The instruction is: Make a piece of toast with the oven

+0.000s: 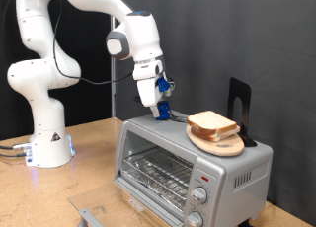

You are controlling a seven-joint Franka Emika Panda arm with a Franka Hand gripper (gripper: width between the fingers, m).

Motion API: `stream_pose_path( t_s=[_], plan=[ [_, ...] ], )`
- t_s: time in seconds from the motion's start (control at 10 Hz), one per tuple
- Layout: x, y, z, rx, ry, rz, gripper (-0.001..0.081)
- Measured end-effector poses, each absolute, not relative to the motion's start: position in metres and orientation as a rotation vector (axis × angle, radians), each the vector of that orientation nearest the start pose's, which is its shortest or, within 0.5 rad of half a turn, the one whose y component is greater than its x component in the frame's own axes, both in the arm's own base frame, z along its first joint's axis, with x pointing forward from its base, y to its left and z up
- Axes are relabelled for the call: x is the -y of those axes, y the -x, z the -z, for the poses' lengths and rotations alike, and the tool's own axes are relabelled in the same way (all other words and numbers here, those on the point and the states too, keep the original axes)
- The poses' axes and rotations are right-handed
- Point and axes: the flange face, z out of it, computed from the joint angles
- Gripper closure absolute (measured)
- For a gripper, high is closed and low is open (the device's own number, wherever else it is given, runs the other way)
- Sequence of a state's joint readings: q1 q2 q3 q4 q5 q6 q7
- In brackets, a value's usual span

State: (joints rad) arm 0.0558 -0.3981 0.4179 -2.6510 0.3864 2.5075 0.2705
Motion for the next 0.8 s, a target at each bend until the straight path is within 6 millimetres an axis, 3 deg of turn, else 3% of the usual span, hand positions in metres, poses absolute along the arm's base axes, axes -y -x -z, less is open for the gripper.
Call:
stream_pose_path(
  t_s=[0.8],
  plan=[
    [-0.1898, -0.3727, -0.3829, -0.109, 2.939, 0.321, 0.0006]
  ],
)
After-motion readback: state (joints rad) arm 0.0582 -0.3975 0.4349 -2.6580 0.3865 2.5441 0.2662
